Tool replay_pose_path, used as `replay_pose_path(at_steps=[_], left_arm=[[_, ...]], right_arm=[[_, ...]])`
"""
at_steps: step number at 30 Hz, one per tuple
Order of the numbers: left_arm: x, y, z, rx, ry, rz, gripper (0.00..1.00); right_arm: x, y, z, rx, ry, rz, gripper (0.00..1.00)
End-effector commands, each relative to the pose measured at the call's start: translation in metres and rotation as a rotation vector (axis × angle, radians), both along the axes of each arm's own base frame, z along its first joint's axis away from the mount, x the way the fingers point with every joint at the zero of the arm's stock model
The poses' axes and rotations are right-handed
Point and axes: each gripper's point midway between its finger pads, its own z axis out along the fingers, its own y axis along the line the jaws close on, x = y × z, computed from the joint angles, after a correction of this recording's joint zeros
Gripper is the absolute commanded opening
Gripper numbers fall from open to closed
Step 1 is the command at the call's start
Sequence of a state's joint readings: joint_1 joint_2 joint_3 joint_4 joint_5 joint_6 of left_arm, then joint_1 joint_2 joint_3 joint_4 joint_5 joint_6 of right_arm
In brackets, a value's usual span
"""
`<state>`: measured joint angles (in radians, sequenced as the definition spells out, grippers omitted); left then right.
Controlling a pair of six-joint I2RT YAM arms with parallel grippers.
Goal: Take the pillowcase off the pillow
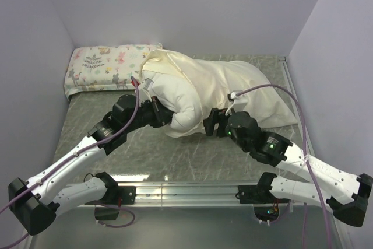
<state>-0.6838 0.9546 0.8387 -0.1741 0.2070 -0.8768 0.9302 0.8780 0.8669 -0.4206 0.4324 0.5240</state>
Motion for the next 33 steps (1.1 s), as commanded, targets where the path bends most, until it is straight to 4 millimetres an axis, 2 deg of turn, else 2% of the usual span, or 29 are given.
replay_pose_path(at_steps=[1,3,5,7,8,9,10,11,13,15,16,18,19,20,21,22,23,24,25,26,27,28,30,31,33], left_arm=[[-0.006,-0.011,0.041,-0.120,-0.105,-0.054,0.01],[-0.007,-0.012,0.043,-0.124,-0.105,-0.057,0.01],[-0.009,-0.013,0.046,-0.130,-0.109,-0.061,0.00],[-0.012,-0.013,0.048,-0.127,-0.110,-0.062,0.00],[-0.013,-0.013,0.052,-0.132,-0.116,-0.063,0.00],[-0.015,-0.010,0.055,-0.134,-0.122,-0.059,0.00],[-0.016,-0.009,0.057,-0.134,-0.125,-0.058,0.01],[-0.017,-0.006,0.058,-0.130,-0.122,-0.052,0.00],[-0.022,-0.002,0.063,-0.136,-0.132,-0.051,0.00],[-0.026,0.001,0.064,-0.141,-0.128,-0.053,0.00],[-0.028,0.002,0.062,-0.137,-0.124,-0.054,0.01],[-0.031,0.006,0.056,-0.126,-0.113,-0.051,0.00],[-0.031,0.007,0.050,-0.118,-0.107,-0.045,0.00],[-0.032,0.009,0.034,-0.097,-0.079,-0.041,0.01],[-0.034,0.010,0.028,-0.096,-0.073,-0.044,0.01],[-0.037,0.008,0.021,-0.099,-0.060,-0.058,0.00],[-0.039,0.008,0.001,-0.087,-0.021,-0.065,0.00],[-0.041,0.008,-0.002,-0.096,-0.020,-0.068,0.00],[-0.042,0.008,-0.009,-0.095,-0.008,-0.066,0.01],[-0.044,0.010,-0.026,-0.082,0.021,-0.056,0.01],[-0.046,0.012,-0.029,-0.085,0.024,-0.052,0.00],[-0.048,0.012,-0.040,-0.085,0.044,-0.049,0.00],[-0.050,0.014,-0.048,-0.085,0.052,-0.043,0.00],[-0.052,0.015,-0.057,-0.077,0.069,-0.037,0.01],[-0.054,0.016,-0.060,-0.077,0.072,-0.029,0.01]], right_arm=[[-0.023,0.029,-0.007,0.092,0.030,0.083,0.79],[-0.024,0.036,-0.013,0.112,0.032,0.068,0.80],[-0.021,0.042,-0.028,0.105,0.058,0.037,0.81],[-0.015,0.041,-0.040,0.100,0.058,-0.005,0.76],[-0.011,0.037,-0.055,0.079,0.073,-0.037,0.71],[-0.007,0.033,-0.060,0.071,0.070,-0.068,0.61],[-0.001,0.025,-0.067,0.048,0.069,-0.112,0.34],[0.007,0.011,-0.083,0.011,0.092,-0.167,0.24],[0.014,-0.008,-0.106,-0.043,0.127,-0.224,0.12],[0.025,-0.029,-0.121,-0.048,0.165,-0.286,0.09],[0.022,-0.034,-0.131,-0.048,0.184,-0.282,0.08],[0.024,-0.038,-0.129,-0.037,0.181,-0.292,0.09],[0.024,-0.035,-0.123,-0.030,0.170,-0.280,0.08],[0.020,-0.026,-0.110,-0.011,0.142,-0.216,0.08],[0.018,-0.022,-0.099,-0.003,0.113,-0.189,0.08],[0.012,-0.009,-0.080,0.016,0.080,-0.137,0.11],[0.007,-0.009,-0.067,-0.006,0.056,-0.094,0.12],[-0.002,0.003,-0.057,-0.004,0.058,-0.011,0.15],[-0.003,0.010,-0.030,0.023,0.024,0.024,0.20],[-0.009,0.012,-0.013,0.015,-0.017,0.081,0.26],[-0.018,0.021,0.003,0.043,-0.037,0.157,0.32],[-0.020,0.024,0.034,0.083,-0.092,0.190,0.44],[-0.021,0.034,0.064,0.115,-0.155,0.250,0.55],[-0.013,0.040,0.084,0.094,-0.200,0.251,0.62],[0.003,0.051,0.097,0.024,-0.226,0.252,0.66]])
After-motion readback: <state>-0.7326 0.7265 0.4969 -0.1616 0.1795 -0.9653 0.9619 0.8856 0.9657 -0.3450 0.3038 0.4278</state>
